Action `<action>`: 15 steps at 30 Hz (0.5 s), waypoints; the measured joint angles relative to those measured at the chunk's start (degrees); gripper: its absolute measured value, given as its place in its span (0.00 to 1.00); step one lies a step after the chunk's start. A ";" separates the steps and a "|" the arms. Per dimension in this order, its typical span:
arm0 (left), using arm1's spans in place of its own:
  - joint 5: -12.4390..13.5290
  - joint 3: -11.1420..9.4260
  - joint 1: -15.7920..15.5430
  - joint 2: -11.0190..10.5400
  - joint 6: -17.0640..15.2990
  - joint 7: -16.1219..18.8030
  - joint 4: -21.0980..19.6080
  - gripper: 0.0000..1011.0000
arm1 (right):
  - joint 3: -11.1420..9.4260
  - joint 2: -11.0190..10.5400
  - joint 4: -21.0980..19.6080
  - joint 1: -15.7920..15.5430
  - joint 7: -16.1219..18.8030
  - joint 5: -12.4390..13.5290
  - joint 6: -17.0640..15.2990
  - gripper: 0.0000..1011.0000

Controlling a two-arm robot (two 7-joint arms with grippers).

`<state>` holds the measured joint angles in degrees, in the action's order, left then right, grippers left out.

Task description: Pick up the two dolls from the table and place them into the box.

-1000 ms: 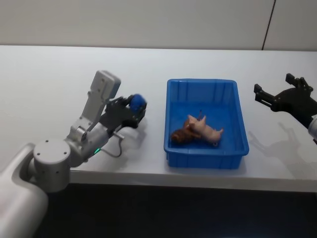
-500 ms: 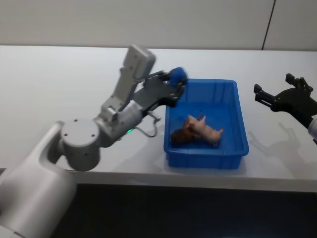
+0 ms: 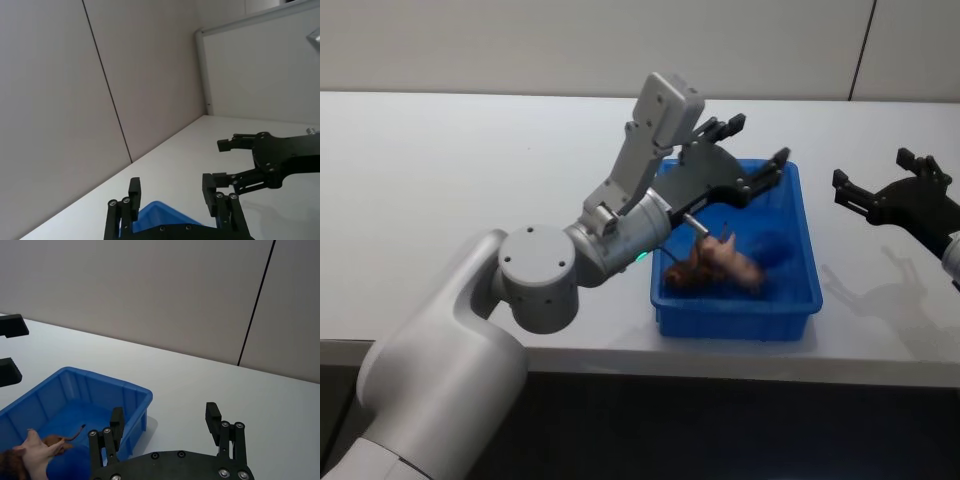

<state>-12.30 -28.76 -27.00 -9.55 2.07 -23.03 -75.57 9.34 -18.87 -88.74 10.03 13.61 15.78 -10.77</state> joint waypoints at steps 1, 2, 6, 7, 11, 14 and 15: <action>-0.05 -0.09 -0.02 0.09 0.04 -0.06 -0.06 0.75 | 0.00 0.00 0.00 0.00 0.00 0.00 0.00 0.99; -0.08 -0.20 -0.02 0.19 0.06 -0.09 -0.14 0.79 | 0.00 0.00 0.00 0.00 0.00 0.00 0.00 0.99; -0.27 -0.45 0.13 0.30 0.15 -0.11 -0.95 0.88 | 0.00 0.00 0.00 0.00 0.00 0.00 0.00 0.99; -0.28 -0.47 0.21 0.27 0.17 -0.08 -1.14 0.93 | 0.00 0.00 0.00 0.00 0.00 0.00 0.00 0.99; -0.34 -0.45 0.82 -0.18 0.34 0.48 -2.37 0.99 | 0.00 0.00 0.00 0.00 0.00 0.00 0.00 0.99; -0.40 -0.37 1.36 -0.63 0.46 1.09 -3.46 0.99 | 0.00 0.00 0.00 0.00 0.00 0.00 0.00 0.99; -0.40 -0.37 1.36 -0.63 0.46 1.09 -3.46 0.99 | 0.00 0.00 0.00 0.00 0.00 0.00 0.00 0.99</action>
<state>-12.70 -29.12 -25.64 -10.18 2.52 -21.94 -79.02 9.35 -18.87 -88.73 10.03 13.61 15.78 -10.78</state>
